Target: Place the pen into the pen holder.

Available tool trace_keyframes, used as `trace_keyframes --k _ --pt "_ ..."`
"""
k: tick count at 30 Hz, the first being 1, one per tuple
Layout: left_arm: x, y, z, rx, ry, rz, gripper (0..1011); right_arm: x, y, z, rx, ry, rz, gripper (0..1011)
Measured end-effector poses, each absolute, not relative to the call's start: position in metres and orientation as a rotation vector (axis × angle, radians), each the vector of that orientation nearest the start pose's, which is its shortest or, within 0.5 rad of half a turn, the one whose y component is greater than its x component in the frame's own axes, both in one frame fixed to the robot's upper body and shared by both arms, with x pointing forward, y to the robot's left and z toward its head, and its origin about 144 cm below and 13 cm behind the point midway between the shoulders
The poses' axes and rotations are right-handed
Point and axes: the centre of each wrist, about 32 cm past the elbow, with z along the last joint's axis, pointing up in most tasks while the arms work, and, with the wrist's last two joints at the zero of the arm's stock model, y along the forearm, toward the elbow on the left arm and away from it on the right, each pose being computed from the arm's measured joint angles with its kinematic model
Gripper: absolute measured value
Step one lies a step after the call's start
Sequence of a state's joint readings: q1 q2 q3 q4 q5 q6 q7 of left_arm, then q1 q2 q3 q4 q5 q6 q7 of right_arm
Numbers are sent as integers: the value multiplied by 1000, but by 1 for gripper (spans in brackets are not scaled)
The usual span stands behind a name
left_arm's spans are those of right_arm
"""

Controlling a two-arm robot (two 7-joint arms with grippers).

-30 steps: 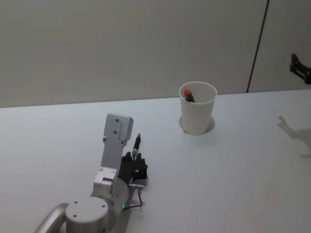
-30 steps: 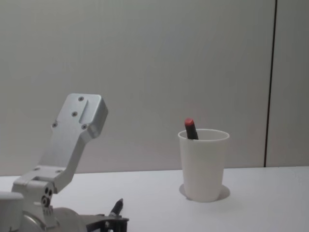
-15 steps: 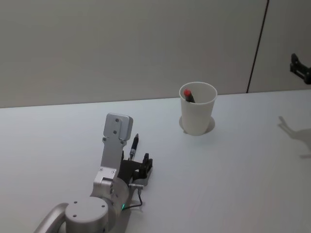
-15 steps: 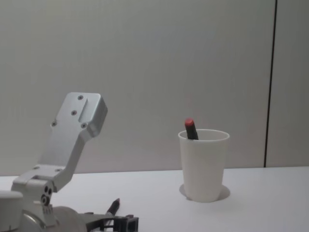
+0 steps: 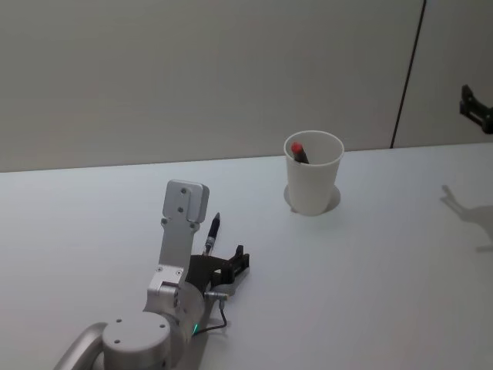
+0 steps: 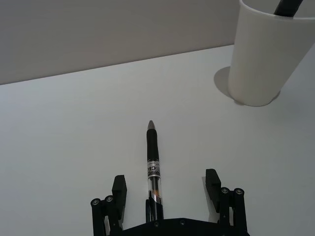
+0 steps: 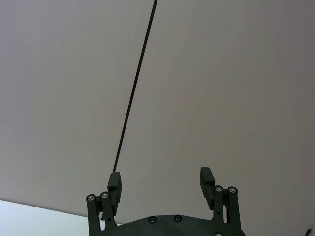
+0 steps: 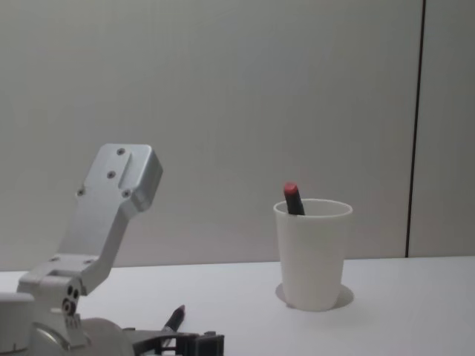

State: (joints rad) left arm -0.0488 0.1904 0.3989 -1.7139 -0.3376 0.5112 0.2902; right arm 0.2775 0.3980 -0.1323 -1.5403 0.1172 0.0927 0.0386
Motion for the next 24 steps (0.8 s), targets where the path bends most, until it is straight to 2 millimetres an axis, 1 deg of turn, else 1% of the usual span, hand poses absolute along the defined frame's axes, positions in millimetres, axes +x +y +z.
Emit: trace_keyframes --k 14,17,18,22,24 --pt "445 150 1178 324 349 1376 1001 527 -307 1240 -145 -322 -1451 1001" --pt "445 151 1177 326 354 1380 945 527 -307 1240 -145 -322 -1451 1001" --pt "445 151 1177 326 354 1380 945 527 -307 1240 -145 -322 -1451 1001" --pt "446 151 1177 326 358 1381 848 527 -307 1240 -145 -322 -1451 1001" --pt "446 151 1177 326 359 1381 830 527 -307 1240 -146 -322 -1451 1001"
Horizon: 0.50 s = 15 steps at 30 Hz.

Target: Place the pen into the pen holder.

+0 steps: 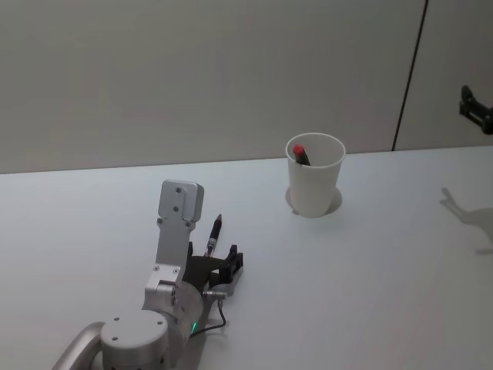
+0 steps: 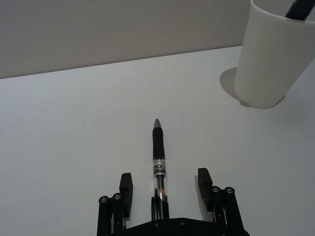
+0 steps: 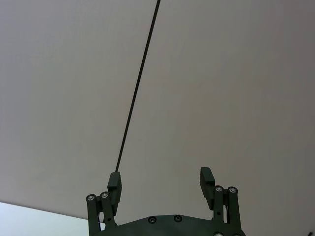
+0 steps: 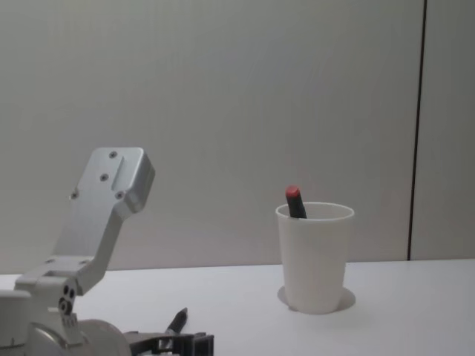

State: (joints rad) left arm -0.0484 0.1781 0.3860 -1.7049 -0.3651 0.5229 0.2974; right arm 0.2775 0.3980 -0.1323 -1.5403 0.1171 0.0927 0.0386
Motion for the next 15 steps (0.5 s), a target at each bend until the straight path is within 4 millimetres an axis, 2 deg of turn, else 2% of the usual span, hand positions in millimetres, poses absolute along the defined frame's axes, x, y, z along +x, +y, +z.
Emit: trace_keyframes --k 15 --pt "446 151 1176 329 367 1380 726 527 -307 1240 -145 -322 -1451 1001"
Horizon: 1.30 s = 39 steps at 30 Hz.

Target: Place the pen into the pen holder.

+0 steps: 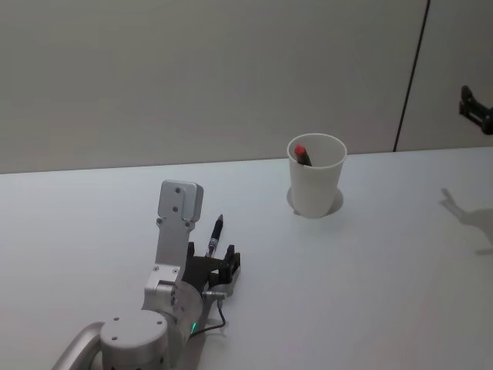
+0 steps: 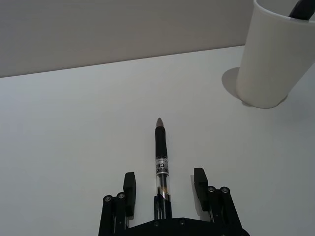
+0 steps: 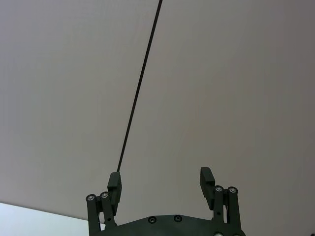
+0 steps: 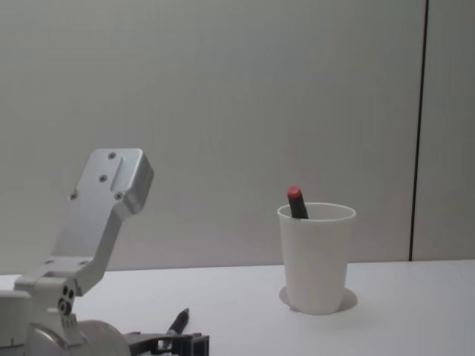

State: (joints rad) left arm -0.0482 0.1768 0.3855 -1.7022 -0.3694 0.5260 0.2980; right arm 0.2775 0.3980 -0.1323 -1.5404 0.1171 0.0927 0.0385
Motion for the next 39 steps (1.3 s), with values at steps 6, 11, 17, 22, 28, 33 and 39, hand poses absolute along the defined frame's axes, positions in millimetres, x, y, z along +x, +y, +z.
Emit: trace_keyframes --k 6,11,17,22,28,33,39 --pt "446 151 1176 329 368 1380 693 527 -307 1240 -145 -322 -1451 1001" --pt "446 151 1176 330 369 1380 662 527 -307 1240 -145 -322 -1451 1001" --pt "446 151 1176 331 370 1380 632 527 -307 1240 -145 -322 -1451 1001" --pt "445 151 1176 331 371 1380 596 527 -307 1240 -145 -322 -1451 1001" --pt "445 151 1175 331 371 1380 557 527 -307 1240 -145 -322 -1451 1001" --pt "445 151 1175 331 371 1380 527 527 -307 1240 -145 -322 -1451 1001" --pt "445 151 1175 332 372 1379 486 527 -307 1240 -145 -322 -1451 1001"
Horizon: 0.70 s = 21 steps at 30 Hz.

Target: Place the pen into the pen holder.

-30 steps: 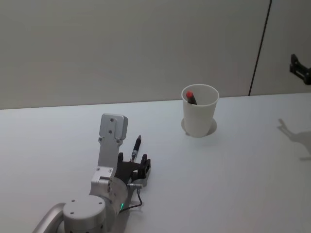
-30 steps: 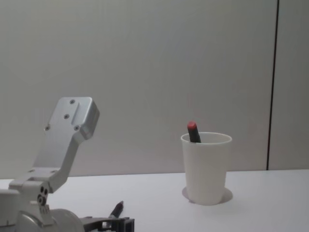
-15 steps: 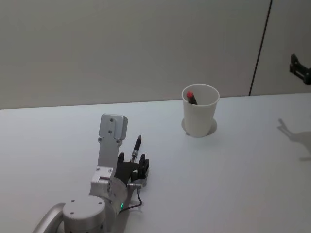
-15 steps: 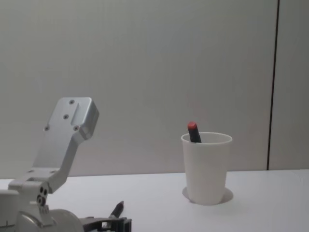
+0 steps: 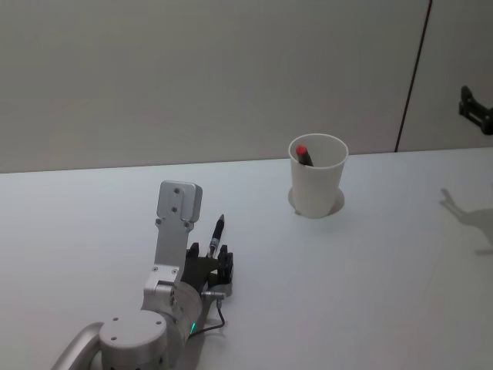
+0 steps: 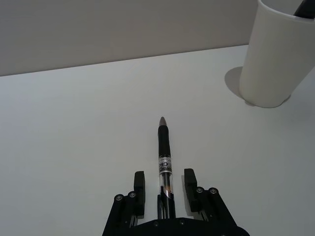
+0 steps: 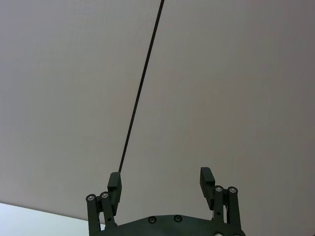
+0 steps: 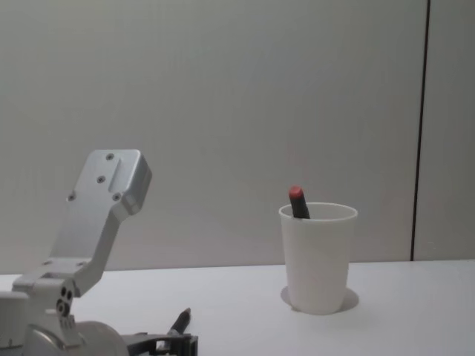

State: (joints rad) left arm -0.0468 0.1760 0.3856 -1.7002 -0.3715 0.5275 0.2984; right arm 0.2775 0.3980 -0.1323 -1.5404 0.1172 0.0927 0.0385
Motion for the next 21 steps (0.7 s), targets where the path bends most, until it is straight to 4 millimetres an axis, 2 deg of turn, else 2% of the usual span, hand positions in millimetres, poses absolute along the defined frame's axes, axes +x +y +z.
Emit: trace_keyframes --k 21 --pt "445 150 1175 333 373 1378 350 527 -307 1240 -145 -322 -1451 1001"
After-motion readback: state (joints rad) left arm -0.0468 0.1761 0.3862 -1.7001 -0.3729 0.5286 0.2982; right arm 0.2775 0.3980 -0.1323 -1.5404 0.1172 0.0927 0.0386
